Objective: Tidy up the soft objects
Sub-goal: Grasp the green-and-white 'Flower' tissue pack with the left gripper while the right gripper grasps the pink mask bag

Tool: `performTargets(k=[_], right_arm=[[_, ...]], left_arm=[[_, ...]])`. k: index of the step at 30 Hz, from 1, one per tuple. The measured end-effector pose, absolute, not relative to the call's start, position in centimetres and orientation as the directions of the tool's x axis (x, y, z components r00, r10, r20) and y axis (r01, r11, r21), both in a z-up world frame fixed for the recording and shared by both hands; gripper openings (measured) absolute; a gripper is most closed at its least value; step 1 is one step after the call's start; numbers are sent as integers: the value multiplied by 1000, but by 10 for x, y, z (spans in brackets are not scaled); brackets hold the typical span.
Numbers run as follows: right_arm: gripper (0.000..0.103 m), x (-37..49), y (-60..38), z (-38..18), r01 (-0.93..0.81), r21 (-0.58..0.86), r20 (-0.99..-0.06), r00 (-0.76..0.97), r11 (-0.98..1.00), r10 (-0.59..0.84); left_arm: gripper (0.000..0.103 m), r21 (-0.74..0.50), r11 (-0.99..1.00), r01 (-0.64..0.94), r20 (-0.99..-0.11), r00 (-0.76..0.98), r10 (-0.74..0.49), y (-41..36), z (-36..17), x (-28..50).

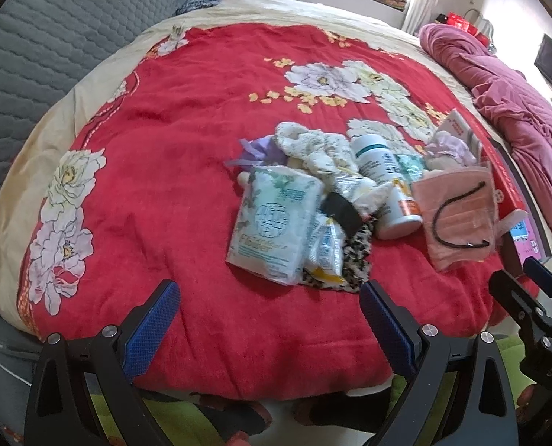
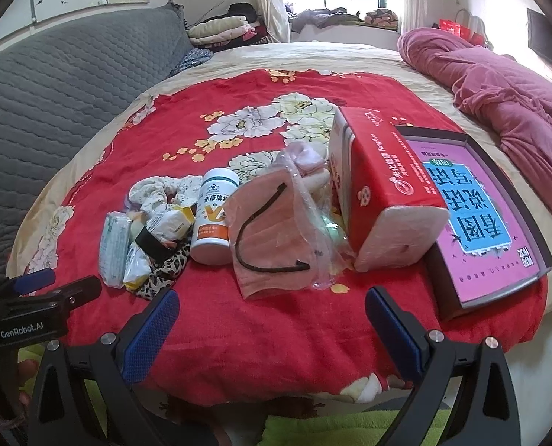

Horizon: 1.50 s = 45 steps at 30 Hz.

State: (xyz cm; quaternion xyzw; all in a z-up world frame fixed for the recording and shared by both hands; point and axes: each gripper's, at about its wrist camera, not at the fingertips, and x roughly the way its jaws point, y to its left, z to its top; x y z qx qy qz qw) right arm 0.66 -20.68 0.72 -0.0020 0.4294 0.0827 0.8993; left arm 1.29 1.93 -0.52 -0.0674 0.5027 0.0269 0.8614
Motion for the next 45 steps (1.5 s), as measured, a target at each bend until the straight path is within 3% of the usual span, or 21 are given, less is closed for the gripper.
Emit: performTargets(k=[11,23,27,30,31,33,35,36,38,45], right_arm=[[101,29,-200,-1,-171,36,-777,614,985,135],[100,69,-196,-10,-162,-39,-781,620,986,71],[85,81,-193,-16,-172,-37,-802,593,984,74],[57,86,-189,-18,-184,-52,-798,599,982,70],[56,87,-187,-18,-182,-62,-797,601,981,61],[44,88,-187,-18,-186,-62,-793,606,981,65],[35,86,-189,-15,-186,-58,-778,624,981,73],[29,85,-191,-13,-188,-48,-770,632,981,84],[24,81,-197,-7,-192,-14,-758,643,981,115],[17,72,-206,6,-203,40,-737,656,978,166]], left_arm=[[98,-132,980,-148,-885,462,-49,45,-34,50],[97,-260,959,-114,-852,495,-172,59,-50,69],[96,-259,961,-93,-845,505,-179,57,-50,71],[94,-278,956,-89,-840,506,-197,58,-51,73],[91,-283,955,-90,-838,508,-201,59,-52,73],[86,-296,951,-93,-833,513,-209,61,-52,73],[67,-316,944,-93,-826,516,-226,61,-52,74],[63,-323,942,-92,-825,514,-233,60,-52,74],[53,-323,943,-82,-825,512,-238,57,-53,74],[48,-313,948,-58,-805,546,-233,52,-40,68]])
